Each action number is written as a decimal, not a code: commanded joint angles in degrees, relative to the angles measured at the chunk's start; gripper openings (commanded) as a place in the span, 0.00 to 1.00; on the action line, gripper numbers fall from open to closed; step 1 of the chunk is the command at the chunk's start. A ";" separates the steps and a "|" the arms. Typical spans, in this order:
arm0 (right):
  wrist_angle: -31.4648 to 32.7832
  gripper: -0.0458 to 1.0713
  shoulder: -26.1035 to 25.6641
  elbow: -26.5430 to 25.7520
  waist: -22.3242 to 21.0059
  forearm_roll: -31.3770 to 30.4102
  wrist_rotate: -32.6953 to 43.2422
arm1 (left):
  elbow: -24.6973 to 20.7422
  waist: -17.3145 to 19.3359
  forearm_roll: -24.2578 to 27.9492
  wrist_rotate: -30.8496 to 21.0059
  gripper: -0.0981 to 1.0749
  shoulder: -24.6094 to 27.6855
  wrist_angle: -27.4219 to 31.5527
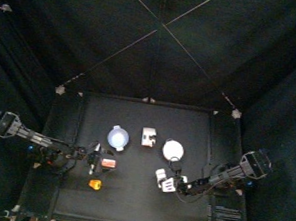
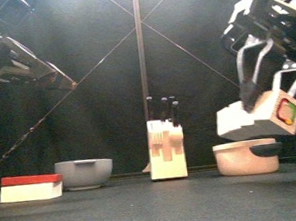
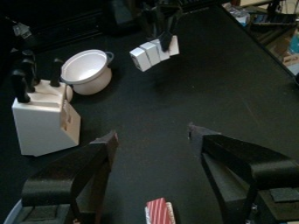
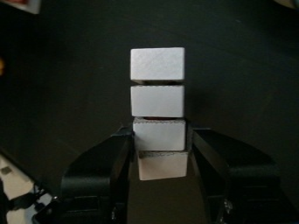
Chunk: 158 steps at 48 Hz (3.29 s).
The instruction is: Hand over sushi roll
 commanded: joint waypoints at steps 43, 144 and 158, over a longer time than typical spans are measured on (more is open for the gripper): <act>-9.67 0.64 5.54 -10.99 -0.18 -36.47 -0.18 | -17.23 -5.27 12.83 -18.19 0.92 14.77 -0.79; -12.83 0.64 6.94 -11.95 -0.97 -39.20 -0.18 | -23.38 8.61 63.63 -72.25 0.92 31.29 -18.81; -12.83 0.64 6.94 -11.95 -1.05 -39.20 -0.18 | -23.29 8.61 63.90 -73.13 0.90 31.38 -18.81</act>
